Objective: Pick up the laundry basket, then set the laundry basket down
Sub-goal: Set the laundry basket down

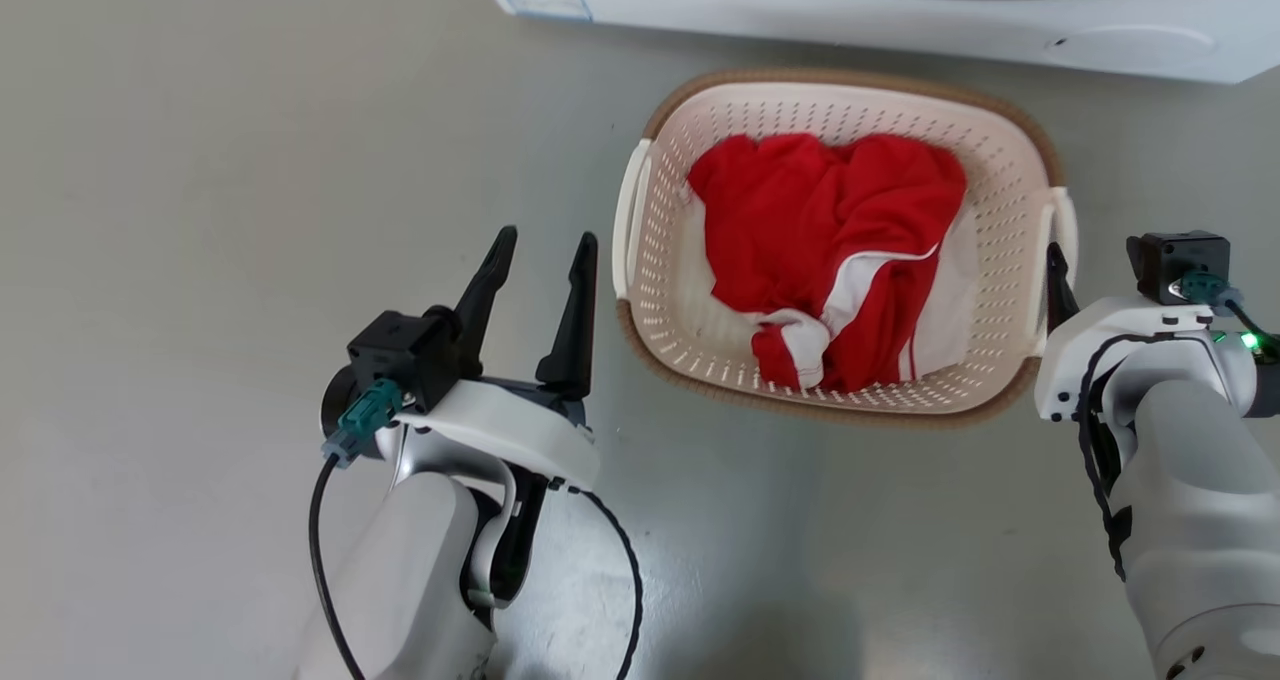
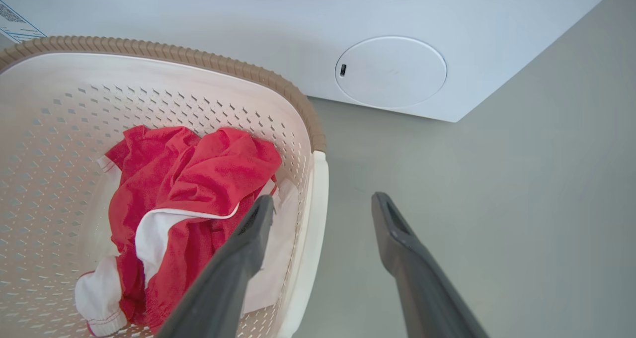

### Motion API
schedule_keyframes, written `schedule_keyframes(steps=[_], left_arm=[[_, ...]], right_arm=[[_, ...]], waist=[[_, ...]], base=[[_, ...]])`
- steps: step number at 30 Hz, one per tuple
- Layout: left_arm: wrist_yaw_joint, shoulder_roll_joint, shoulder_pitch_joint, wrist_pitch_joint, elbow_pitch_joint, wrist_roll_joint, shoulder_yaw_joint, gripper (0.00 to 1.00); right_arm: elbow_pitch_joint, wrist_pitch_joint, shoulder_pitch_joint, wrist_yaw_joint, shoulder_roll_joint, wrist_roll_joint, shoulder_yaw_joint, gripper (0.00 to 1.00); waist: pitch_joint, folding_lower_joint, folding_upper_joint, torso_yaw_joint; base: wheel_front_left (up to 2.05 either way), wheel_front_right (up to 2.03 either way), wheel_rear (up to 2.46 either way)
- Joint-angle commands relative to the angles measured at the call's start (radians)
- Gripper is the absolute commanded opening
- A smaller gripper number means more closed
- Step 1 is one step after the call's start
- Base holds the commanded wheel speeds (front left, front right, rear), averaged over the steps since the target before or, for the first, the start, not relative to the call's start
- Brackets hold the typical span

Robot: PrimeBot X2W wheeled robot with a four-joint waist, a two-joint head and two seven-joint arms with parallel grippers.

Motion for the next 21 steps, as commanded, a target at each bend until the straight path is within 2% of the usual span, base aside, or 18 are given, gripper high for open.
schedule_keyframes(steps=[1,10,21], left_arm=[[0.0,0.017,0.033,-0.005,-0.011,0.006,0.037,1.0],[-0.012,0.017,0.088,-0.005,0.032,0.029,0.089,1.0],[-0.018,0.017,0.194,-0.005,0.105,0.06,0.168,1.0]], right_arm=[[-0.001,-0.023,0.016,0.002,0.021,0.004,0.025,1.0],[0.017,-0.049,0.016,0.002,0.024,0.063,0.09,1.0],[-0.119,-0.05,0.115,0.002,0.024,0.324,0.357,1.0]], waist=[[-0.034,0.0,0.0,-0.017],[-0.181,0.0,0.0,-0.071],[-0.395,0.0,0.0,-0.139]], base=[[0.0,0.0,0.0],[0.0,0.0,0.0],[0.0,0.0,0.0]])
